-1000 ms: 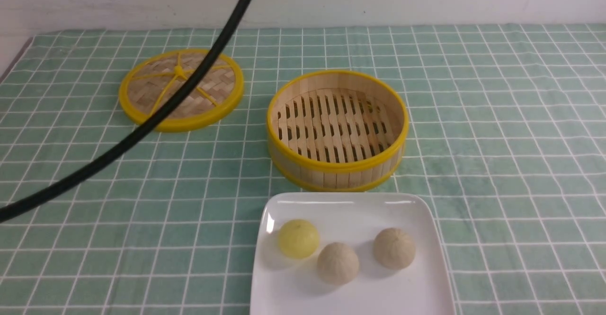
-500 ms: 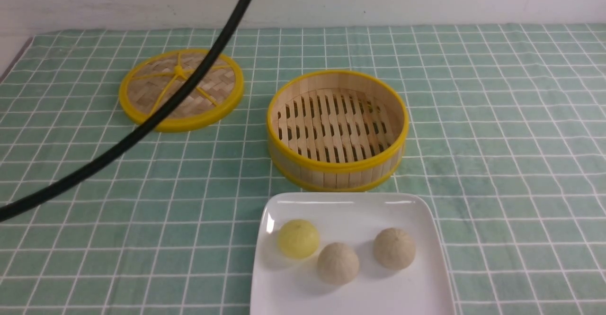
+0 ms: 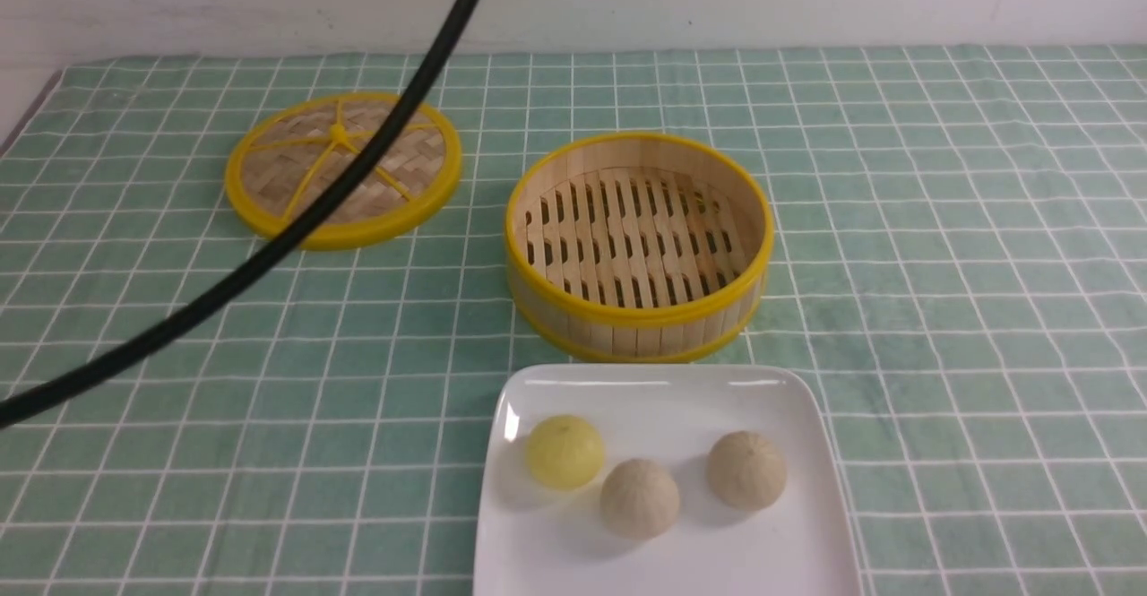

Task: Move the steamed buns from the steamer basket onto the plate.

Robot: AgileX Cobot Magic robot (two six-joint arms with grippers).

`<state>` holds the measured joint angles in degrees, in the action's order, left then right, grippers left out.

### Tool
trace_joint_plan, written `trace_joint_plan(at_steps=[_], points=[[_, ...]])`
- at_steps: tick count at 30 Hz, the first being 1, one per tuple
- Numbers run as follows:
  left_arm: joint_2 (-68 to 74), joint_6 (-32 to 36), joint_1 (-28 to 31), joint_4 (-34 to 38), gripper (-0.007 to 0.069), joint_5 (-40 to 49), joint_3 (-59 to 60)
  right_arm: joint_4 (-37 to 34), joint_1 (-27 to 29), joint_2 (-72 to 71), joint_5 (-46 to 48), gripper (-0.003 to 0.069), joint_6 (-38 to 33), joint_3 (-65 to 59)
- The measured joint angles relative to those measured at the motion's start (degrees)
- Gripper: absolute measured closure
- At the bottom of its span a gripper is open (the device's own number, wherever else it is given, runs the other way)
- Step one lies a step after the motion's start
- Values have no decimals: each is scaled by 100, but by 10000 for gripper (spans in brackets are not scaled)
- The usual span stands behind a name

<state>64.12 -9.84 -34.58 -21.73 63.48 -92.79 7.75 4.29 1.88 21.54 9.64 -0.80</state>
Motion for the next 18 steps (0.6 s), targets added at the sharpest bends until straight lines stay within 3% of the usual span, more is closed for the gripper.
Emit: trace_joint_plan(at_steps=[9, 12, 18], points=[[120, 0, 23, -222, 239, -11, 50, 0, 0, 0, 0, 419, 0, 0], [147, 0, 245, -130, 239, -380, 550, 0, 0, 0, 0, 419, 0, 0], [-576, 182, 1294, 738, 239, -2146, 2928, 0, 0, 0, 0, 419, 0, 0]])
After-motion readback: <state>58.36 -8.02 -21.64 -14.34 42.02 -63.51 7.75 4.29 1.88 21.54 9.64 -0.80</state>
